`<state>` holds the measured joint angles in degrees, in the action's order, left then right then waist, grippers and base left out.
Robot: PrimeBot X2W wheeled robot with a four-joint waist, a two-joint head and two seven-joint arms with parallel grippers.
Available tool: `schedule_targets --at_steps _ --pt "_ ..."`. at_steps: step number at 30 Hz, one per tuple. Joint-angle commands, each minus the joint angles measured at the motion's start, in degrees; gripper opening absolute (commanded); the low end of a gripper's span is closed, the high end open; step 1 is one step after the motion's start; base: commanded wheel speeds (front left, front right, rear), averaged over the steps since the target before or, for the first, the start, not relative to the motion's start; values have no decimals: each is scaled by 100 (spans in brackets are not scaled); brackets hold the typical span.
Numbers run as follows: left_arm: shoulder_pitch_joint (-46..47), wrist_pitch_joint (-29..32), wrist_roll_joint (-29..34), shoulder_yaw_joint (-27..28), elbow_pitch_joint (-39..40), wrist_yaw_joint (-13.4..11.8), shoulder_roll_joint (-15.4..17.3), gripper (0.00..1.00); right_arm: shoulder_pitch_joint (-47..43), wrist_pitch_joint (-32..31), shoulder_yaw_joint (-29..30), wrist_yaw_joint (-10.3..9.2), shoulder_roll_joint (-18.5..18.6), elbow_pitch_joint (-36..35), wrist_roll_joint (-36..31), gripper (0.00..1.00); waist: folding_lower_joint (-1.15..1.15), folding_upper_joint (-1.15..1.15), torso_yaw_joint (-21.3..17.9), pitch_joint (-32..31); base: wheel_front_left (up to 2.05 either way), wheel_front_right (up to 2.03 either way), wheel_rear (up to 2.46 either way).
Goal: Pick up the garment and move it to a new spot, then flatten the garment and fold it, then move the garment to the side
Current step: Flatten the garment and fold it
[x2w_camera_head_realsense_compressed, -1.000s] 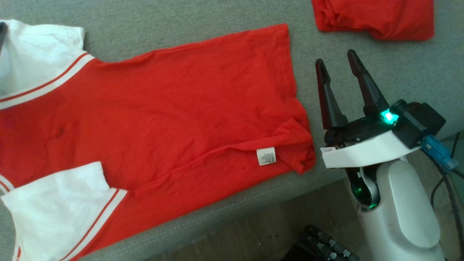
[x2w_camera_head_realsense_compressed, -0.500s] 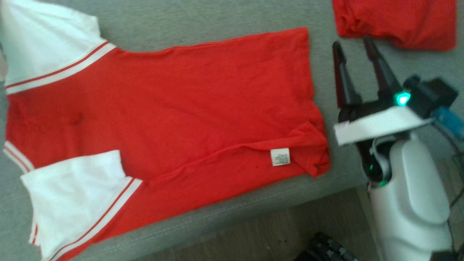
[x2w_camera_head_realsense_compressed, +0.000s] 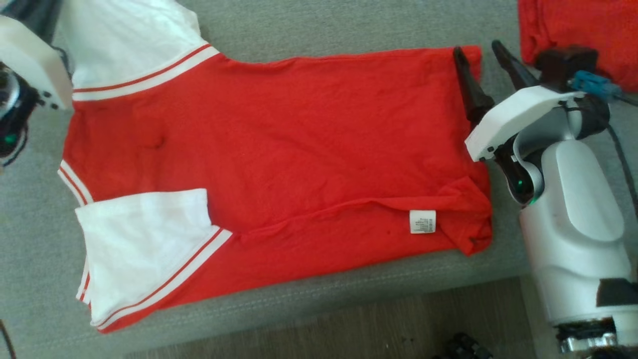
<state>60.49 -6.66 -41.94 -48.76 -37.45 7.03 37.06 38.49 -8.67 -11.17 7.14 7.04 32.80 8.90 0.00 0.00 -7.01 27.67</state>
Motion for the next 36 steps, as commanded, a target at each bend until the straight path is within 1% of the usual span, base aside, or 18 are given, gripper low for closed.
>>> schedule_targets --at_steps 1,5,15,16,17,18,26,30,36 --pt "127 -51 26 218 127 -38 234 0 111 -41 -145 35 19 -101 -32 100 0 0 22 15 0 0 0" --pt "73 -60 25 177 230 -56 212 0 266 -81 -300 35 147 230 41 100 0 0 56 34 0 0 0" --pt "58 -2 -17 144 331 -78 242 0 581 8 -710 35 284 901 233 100 0 0 95 69 0 0 0" --pt "53 1 -21 141 332 -84 246 0 590 -12 -760 35 287 969 264 96 0 0 96 63 0 0 0" --pt "45 2 -25 138 332 -89 250 0 596 -35 -806 35 291 1033 304 42 0 0 98 54 0 0 0" --pt "36 3 -31 136 332 -93 255 0 603 -51 -852 35 299 1088 350 0 0 0 99 46 0 0 0" --pt "-62 -63 -101 148 323 -148 265 0 660 109 -1099 35 429 1347 566 0 0 0 126 -69 0 0 0" --pt "-155 -186 -163 176 357 -187 223 0 654 523 -1182 35 496 1305 494 0 0 0 172 -176 0 0 0" --pt "-374 -382 -273 217 503 -222 197 0 551 1287 -1082 35 598 1252 95 0 0 0 289 -398 0 0 0"
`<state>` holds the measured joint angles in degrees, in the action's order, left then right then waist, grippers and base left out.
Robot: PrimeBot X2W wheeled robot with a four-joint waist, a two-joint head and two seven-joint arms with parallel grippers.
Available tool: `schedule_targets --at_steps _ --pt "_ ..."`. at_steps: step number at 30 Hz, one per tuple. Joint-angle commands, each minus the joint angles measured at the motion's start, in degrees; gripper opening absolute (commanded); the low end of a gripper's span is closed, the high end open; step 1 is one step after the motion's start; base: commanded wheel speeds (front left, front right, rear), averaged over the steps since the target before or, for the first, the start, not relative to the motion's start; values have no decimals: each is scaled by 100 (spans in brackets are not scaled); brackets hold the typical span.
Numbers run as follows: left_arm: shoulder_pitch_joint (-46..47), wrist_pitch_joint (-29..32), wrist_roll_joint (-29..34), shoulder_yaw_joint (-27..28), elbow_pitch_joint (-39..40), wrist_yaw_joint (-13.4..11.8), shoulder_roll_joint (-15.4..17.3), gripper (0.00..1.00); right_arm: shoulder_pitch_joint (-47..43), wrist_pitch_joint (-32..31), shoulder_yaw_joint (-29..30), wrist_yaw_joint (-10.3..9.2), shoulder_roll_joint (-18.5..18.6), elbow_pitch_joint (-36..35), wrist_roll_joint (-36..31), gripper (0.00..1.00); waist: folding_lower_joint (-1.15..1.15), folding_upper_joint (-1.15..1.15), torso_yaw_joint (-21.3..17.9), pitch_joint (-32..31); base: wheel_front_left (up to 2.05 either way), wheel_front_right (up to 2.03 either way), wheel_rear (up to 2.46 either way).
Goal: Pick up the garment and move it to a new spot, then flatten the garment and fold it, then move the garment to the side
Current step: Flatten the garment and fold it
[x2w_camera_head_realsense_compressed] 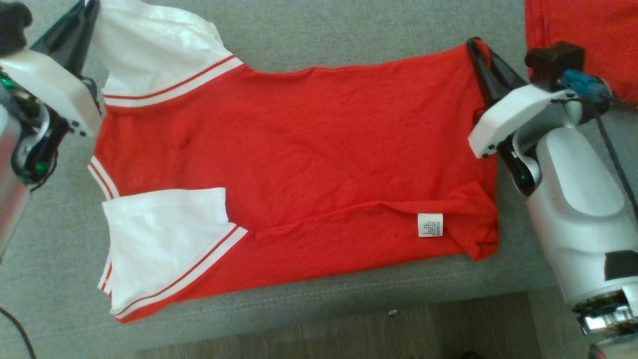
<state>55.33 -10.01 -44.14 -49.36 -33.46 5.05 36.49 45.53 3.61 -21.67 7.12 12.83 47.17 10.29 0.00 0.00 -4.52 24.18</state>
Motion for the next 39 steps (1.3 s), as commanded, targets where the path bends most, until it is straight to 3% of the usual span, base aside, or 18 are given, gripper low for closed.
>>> schedule_targets --at_steps 1,8,22,39 --pt "91 -74 -71 281 142 -34 259 0 -186 175 15 36 27 -190 -111 0 0 0 65 -89 0 0 0" --pt "-344 -265 -154 277 478 -64 299 0 -567 574 373 36 107 -200 -443 0 0 0 327 -391 0 0 0" --pt "-1350 -295 -201 56 1267 -59 643 0 -1369 406 622 36 423 -545 -521 0 0 0 676 -957 0 0 0" --pt "-2512 506 -309 -559 2582 -85 1588 0 -2609 -917 110 36 1275 -1937 243 0 0 0 814 -1374 0 0 0"
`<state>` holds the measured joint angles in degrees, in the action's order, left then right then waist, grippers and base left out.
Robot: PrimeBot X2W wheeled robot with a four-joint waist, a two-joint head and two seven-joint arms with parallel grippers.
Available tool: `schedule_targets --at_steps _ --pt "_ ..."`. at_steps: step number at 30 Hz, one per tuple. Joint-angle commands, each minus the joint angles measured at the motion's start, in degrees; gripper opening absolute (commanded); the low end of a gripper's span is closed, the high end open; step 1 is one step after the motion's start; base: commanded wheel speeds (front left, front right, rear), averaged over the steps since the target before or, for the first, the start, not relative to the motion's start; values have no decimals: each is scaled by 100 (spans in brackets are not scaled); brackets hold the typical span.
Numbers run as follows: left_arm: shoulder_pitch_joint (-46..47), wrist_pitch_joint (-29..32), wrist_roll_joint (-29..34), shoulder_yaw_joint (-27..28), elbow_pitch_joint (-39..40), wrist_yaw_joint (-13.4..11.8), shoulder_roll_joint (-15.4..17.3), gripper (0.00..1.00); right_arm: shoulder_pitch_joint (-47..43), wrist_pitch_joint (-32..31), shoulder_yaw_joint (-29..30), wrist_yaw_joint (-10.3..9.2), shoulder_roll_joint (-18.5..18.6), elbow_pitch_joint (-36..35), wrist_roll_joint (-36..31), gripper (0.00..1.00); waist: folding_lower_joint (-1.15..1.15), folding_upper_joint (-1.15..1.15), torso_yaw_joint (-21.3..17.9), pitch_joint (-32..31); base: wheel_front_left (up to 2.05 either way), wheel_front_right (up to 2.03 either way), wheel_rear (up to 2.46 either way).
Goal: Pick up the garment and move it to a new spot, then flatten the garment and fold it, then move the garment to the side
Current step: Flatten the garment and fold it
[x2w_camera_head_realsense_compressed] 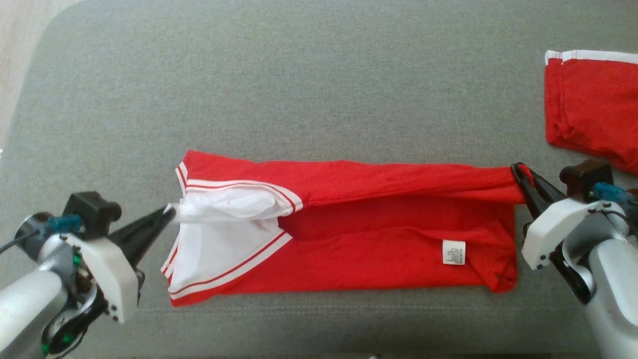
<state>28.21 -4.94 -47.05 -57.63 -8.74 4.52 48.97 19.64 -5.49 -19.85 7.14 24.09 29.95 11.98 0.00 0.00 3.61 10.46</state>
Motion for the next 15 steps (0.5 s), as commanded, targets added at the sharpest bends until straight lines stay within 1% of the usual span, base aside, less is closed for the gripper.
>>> schedule_targets --at_steps 1,7,13,14,15 --pt "200 -2 -18 268 110 -32 340 0 -20 -7 -73 35 149 -215 73 0 0 0 0 -2 0 0 0" --pt "12 176 -7 131 349 -77 526 0 -336 -530 -172 35 443 -819 372 0 0 0 -2 -29 0 0 0" --pt "-76 297 -49 54 409 -91 585 0 -632 -943 -188 35 662 -1277 608 0 0 0 -8 -87 0 0 0" --pt "-95 323 -68 39 416 -89 587 0 -679 -1020 -182 35 679 -1316 659 8 0 0 -9 -99 0 0 0" --pt "-110 345 -77 21 426 -85 588 0 -724 -1085 -182 35 708 -1350 679 62 0 0 -10 -110 0 0 0"
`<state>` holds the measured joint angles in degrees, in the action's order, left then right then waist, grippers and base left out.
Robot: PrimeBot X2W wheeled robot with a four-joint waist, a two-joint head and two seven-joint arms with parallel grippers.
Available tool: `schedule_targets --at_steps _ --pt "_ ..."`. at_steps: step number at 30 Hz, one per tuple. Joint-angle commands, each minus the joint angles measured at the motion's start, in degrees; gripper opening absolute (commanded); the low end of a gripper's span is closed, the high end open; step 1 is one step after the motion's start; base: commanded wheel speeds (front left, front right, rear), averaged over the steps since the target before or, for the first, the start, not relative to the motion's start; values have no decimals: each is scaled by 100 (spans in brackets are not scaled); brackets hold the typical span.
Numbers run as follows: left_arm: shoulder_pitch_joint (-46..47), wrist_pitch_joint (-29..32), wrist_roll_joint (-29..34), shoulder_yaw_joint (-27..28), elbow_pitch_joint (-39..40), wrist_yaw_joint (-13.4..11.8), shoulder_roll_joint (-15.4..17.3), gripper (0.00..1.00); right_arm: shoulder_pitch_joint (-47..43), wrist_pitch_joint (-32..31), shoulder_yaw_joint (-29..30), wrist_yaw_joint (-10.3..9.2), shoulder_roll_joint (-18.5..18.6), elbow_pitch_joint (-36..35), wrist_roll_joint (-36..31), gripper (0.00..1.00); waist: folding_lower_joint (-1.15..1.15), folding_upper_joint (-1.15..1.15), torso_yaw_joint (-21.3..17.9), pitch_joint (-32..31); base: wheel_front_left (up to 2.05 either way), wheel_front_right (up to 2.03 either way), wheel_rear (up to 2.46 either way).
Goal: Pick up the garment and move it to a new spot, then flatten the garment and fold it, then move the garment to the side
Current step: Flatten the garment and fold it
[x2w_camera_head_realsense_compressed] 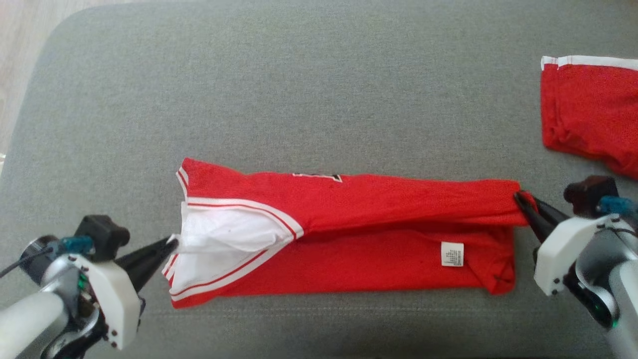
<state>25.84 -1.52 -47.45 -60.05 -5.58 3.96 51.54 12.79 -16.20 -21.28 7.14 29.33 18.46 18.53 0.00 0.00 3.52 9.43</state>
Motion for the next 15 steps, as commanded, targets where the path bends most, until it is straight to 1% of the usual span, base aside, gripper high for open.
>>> schedule_targets --at_steps 1,2,3,4,5,8,10,12,15 --pt "113 18 -44 248 121 -29 327 0 -78 -71 -24 35 202 -224 47 100 0 0 -2 -17 0 0 0" --pt "97 35 -57 230 133 -24 317 0 -110 -118 18 35 197 -250 55 100 0 0 -3 -28 0 0 0" --pt "77 61 -84 211 145 -17 304 11 -150 -186 52 35 182 -274 63 100 0 0 -4 -41 0 0 0" --pt "57 91 -117 198 153 -18 292 48 -192 -254 78 35 167 -304 73 100 0 0 -5 -58 0 0 0" --pt "40 122 -143 185 161 -24 283 100 -230 -310 106 35 156 -341 76 100 0 0 -5 -77 0 0 0" --pt "11 151 -192 172 203 -36 276 100 -318 -390 299 35 117 -433 62 100 0 0 1 -127 0 0 0" --pt "1 65 -201 221 219 -112 269 100 -363 -348 542 35 36 -491 6 100 0 0 16 -178 0 0 0" --pt "2 -128 -216 342 235 -262 242 100 -397 -216 833 35 -124 -583 -84 100 0 0 34 -232 0 0 0" --pt "-46 -638 -355 661 271 -613 95 100 -456 128 1305 35 -547 -815 -195 100 0 0 69 -334 0 0 0"
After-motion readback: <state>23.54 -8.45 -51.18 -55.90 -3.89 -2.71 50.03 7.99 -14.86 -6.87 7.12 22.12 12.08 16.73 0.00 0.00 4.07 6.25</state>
